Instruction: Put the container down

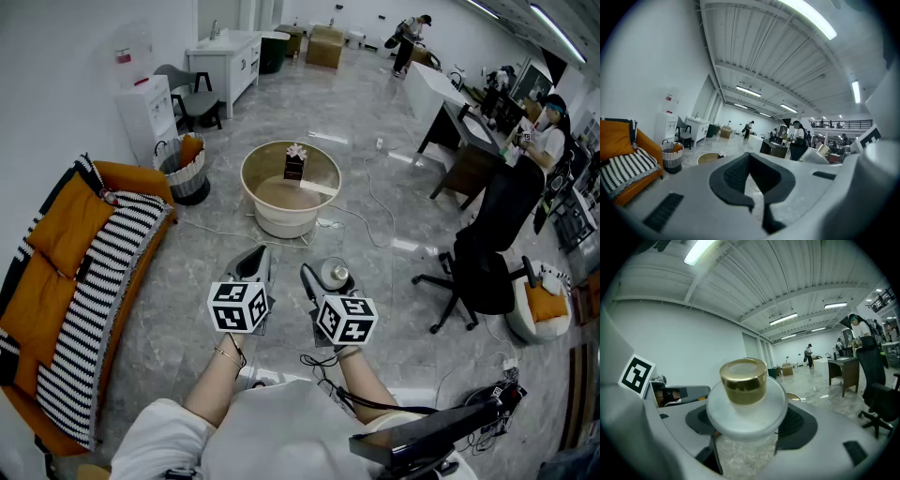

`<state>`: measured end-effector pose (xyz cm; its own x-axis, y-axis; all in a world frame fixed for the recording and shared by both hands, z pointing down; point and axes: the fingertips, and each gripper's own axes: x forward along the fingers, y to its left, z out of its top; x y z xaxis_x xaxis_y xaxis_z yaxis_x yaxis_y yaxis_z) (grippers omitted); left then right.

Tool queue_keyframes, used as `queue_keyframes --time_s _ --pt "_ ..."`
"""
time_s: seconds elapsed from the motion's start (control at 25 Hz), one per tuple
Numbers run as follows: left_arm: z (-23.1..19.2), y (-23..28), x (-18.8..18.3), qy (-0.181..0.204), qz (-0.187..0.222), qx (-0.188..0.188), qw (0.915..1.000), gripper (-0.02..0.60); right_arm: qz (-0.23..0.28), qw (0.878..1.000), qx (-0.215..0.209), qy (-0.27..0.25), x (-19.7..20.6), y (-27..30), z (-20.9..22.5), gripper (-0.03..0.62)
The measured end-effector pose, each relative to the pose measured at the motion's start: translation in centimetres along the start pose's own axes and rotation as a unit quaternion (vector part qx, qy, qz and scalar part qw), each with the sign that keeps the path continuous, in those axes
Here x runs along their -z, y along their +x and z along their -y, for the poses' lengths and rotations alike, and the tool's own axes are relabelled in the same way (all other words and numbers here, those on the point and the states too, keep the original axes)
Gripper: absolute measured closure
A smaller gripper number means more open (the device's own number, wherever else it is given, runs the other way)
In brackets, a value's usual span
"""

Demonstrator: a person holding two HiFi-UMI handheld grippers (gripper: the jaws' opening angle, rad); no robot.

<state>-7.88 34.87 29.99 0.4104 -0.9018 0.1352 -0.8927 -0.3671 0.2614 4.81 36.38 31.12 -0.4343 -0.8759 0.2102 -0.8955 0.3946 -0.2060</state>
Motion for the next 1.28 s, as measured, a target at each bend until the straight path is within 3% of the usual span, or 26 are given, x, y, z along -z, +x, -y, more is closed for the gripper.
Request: queue_keyframes --time_s 0.56,1.28 --pt "-2.1 0.0 0.7 -0.004 -0.013 0.004 0.9999 0.574 -0.005 1.0 -0.004 0.0 0.6 1.3 -1.4 0.247" --pt "-6.3 1.7 1.5 -0.003 -0.034 0.017 0.9993 0.574 -0.029 0.999 0.023 0.02 2.2 4.6 -1.9 0.247"
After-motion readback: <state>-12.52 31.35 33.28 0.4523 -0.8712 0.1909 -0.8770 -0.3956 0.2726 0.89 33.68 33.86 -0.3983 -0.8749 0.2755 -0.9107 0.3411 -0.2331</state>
